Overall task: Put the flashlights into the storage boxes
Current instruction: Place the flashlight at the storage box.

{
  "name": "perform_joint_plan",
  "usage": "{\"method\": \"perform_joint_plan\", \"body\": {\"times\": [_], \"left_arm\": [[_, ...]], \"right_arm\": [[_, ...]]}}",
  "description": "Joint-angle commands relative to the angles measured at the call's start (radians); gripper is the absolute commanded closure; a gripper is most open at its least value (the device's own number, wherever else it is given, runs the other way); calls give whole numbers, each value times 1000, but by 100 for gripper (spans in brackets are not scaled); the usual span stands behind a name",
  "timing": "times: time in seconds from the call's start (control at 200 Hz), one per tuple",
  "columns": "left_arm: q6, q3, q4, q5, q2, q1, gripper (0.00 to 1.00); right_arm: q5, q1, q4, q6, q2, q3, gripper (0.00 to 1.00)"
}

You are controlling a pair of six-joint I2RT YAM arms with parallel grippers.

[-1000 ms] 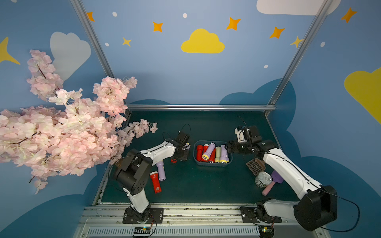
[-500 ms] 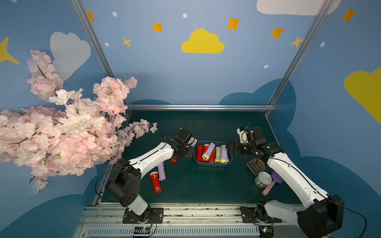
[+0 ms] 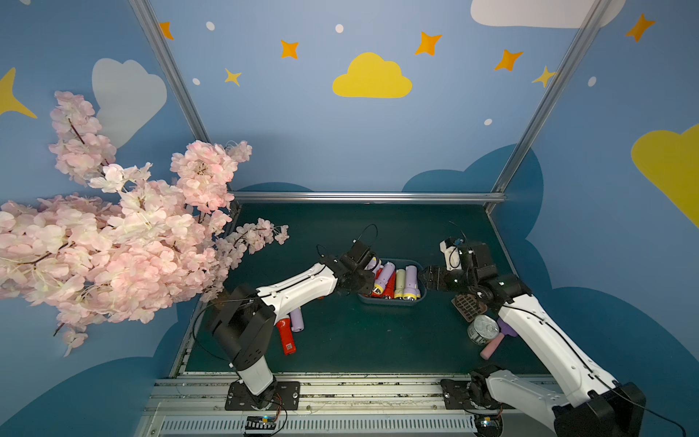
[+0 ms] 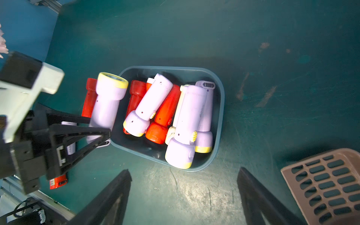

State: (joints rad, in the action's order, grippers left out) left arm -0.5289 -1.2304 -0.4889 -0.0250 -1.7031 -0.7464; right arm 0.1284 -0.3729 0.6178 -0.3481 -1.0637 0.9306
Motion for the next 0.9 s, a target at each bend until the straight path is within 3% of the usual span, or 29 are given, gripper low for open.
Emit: {"method": "perform_joint_plan", "body": {"times": [0.0,0.16,0.611,0.896], "left_arm": [[-32,-22,28,-36,-18,-4,73],[-42,-24,25,-81,-50,-4,73],[-45,-67,-8,-96,-90,-8,46],[-49,-63,-35,-112,-36,-16,42]], "right_arm": [[-15,11,30,21,33,-17,14],[-16,22,40,30,62,-29,14],[-10,33,42,29,67,-38,14],[-7,36,37,25,61,-38,14]]}}
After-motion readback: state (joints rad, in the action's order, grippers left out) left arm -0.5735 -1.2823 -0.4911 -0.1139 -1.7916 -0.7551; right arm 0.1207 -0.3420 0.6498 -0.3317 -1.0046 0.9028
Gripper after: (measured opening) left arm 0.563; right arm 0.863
